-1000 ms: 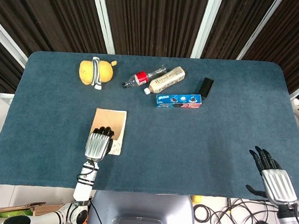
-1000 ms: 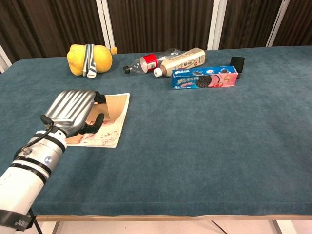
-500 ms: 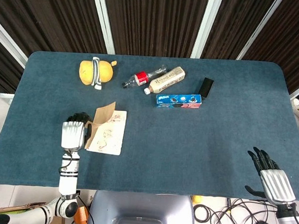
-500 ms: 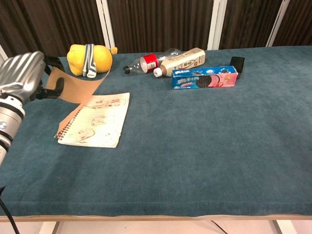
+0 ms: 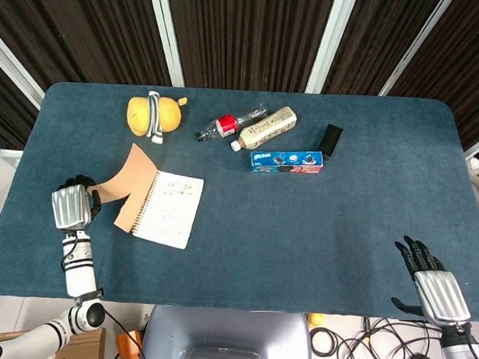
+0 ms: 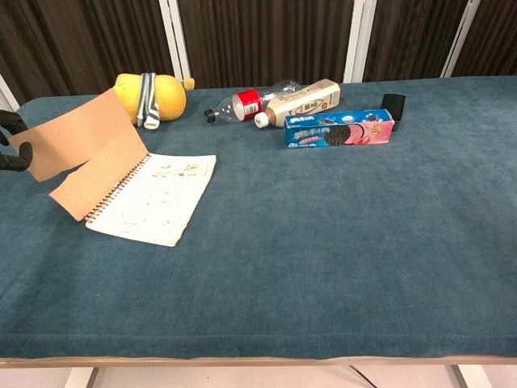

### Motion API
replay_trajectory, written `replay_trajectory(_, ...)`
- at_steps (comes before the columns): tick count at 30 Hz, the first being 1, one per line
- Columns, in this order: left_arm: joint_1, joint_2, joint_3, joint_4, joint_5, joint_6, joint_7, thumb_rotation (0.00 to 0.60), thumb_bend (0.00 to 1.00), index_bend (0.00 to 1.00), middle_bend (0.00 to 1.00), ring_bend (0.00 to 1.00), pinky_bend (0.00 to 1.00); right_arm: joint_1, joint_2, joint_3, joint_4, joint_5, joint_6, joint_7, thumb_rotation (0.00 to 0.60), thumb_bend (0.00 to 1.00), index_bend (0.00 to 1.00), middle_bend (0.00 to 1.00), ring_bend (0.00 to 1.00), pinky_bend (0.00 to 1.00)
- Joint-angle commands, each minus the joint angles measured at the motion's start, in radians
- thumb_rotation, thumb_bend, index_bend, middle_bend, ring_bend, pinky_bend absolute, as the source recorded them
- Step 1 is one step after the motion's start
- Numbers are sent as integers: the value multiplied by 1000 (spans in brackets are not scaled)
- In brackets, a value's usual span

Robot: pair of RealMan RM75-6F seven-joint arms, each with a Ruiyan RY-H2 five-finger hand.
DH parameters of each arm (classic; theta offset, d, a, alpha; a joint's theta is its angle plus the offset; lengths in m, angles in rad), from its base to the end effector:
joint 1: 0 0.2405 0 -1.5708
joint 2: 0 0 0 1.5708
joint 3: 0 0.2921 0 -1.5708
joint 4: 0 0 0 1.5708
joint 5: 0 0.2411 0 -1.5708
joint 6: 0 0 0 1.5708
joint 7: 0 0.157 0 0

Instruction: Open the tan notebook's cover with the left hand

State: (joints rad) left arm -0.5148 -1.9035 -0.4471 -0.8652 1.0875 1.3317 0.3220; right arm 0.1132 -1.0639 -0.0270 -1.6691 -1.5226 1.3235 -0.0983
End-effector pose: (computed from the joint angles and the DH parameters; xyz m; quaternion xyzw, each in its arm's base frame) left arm -0.3120 0.3988 -0.0176 -0.4648 -0.3762 -0.3741 0.7089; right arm -0.3564 -0.1859 0.1252 0.6691 -0.4083 0.2996 0.5439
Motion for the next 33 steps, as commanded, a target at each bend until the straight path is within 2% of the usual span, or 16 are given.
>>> replay_trajectory(1,-7,-15,-23,73,-42,-31,-25,600,544,681,438,386,523,2,1,1,-2,2,-3,-1,600,0,0,0,0,236)
replay_trajectory(4,-6,-26,-19,119,-57,-50,-33,600,543,663,434,386,523,3,1,1,-3,3,-4,-1,600,0,0,0,0,235)
replay_trajectory(6,-4,-29,-13,137,-64,-73,-41,600,535,584,406,379,514,3,2,1,-4,4,-5,-1,600,0,0,0,0,236)
replay_trajectory(10,7,-12,1,124,-89,-154,-57,600,466,214,225,286,435,3,3,0,-5,4,-3,0,600,0,0,0,0,236)
replay_trajectory(13,17,4,27,113,-80,-184,-68,600,414,22,96,218,385,3,4,0,-5,5,-5,-1,600,0,0,0,0,236)
replay_trajectory(16,21,10,49,112,-61,-180,-72,600,359,0,5,136,331,4,5,-1,-6,5,-6,-2,600,0,0,0,0,236)
replay_trajectory(19,26,18,87,115,1,-139,-110,600,306,0,0,18,313,4,5,-2,-6,5,-6,-3,600,0,0,0,0,236)
replay_trajectory(22,33,46,126,98,75,-92,-173,600,286,0,0,0,315,3,5,-2,-6,4,-3,-2,600,0,0,0,0,236)
replay_trajectory(25,52,116,167,16,143,-51,-207,600,281,0,0,0,304,1,4,-1,-3,2,2,0,600,0,0,0,0,236)
replay_trajectory(27,78,201,198,-102,185,-26,-206,600,281,0,0,0,301,1,2,0,-2,1,5,2,600,0,0,0,0,236)
replay_trajectory(28,93,247,211,-167,199,-15,-196,600,281,0,0,0,300,0,1,1,-1,1,7,3,600,0,0,0,0,236)
replay_trajectory(30,139,394,251,-371,236,12,-152,600,283,0,0,0,293,-2,-1,4,2,-2,17,7,600,0,0,0,0,236)
replay_trajectory(33,202,551,300,-571,285,72,-104,600,289,0,0,0,279,-6,-8,9,7,-10,37,18,600,0,0,0,0,236)
